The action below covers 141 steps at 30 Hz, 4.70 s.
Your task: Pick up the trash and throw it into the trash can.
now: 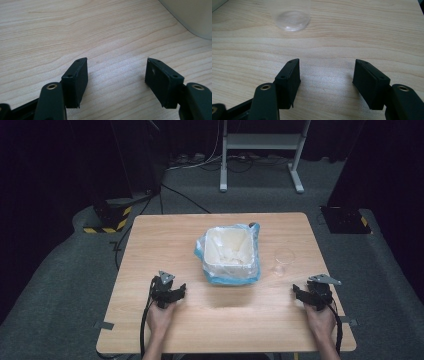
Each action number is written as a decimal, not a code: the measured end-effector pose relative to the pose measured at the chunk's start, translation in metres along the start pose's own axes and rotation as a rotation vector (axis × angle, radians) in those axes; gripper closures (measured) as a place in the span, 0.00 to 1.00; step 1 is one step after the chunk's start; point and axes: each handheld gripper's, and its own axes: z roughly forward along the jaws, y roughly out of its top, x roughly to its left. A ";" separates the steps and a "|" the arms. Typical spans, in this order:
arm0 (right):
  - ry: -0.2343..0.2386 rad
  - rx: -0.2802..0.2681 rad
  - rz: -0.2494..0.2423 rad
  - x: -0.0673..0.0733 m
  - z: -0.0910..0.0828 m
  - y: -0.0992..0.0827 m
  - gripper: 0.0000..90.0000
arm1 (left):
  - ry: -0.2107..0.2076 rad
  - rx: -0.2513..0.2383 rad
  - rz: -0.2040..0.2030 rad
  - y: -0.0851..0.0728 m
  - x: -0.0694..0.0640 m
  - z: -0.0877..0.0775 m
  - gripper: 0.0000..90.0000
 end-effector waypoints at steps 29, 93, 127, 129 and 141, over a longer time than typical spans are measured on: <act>-0.004 0.002 0.004 0.001 -0.002 0.000 0.44 | 0.017 0.007 -0.016 0.000 0.001 0.000 0.33; 0.122 -0.092 0.015 0.000 -0.023 0.102 0.63 | 0.017 0.007 -0.016 0.000 0.001 0.000 0.33; 0.142 -0.035 -0.008 0.000 -0.003 0.122 0.96 | 0.018 0.008 -0.015 0.000 0.001 0.000 0.33; 0.144 -0.043 -0.015 0.000 -0.008 0.122 0.96 | 0.018 0.008 -0.015 0.000 0.001 0.000 0.33; 0.176 -0.073 -0.062 0.006 -0.034 0.130 0.96 | 0.017 0.008 -0.015 0.000 0.001 0.000 0.33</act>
